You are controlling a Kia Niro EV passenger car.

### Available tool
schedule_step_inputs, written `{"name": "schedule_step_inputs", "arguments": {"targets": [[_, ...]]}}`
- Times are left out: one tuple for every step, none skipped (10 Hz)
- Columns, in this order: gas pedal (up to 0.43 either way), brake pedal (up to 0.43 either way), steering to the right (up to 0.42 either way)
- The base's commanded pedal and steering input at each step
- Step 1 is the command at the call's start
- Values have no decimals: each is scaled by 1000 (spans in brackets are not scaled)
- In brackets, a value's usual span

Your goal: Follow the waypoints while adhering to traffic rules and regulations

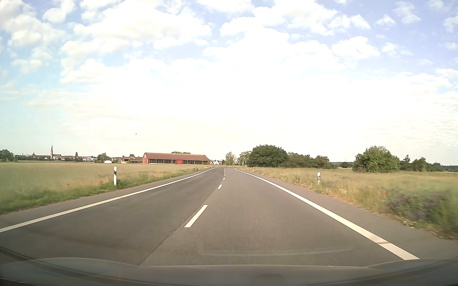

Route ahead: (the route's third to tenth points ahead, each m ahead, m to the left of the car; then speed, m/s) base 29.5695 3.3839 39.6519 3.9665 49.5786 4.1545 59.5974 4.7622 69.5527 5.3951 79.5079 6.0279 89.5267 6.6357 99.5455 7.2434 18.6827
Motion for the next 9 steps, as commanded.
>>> {"name": "schedule_step_inputs", "arguments": {"targets": [[87, 30, -5], [87, 30, -5], [87, 30, -4], [87, 30, -3], [87, 30, -2], [87, 30, -2], [87, 30, -2], [87, 30, -2], [87, 30, -3]]}}
